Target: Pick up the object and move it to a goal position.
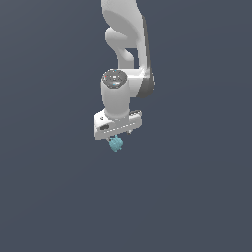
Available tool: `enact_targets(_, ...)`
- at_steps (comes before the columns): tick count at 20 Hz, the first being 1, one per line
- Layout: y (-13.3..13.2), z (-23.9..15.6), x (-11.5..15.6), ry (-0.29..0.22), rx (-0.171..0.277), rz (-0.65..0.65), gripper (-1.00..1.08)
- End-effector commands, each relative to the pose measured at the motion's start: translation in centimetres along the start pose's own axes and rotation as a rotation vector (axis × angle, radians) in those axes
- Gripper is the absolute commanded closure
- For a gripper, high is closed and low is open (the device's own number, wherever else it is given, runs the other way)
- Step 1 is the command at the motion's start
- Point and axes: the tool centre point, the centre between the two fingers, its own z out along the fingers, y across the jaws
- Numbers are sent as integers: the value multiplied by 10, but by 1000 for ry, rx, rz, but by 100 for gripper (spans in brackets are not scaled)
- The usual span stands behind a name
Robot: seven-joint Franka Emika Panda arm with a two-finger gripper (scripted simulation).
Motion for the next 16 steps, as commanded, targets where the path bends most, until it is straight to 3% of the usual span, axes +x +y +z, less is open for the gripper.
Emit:
enact_targets(1, 3, 8, -5, 0, 1, -57, -92)
enact_targets(16, 11, 31, -20, 0, 6, -228, -92)
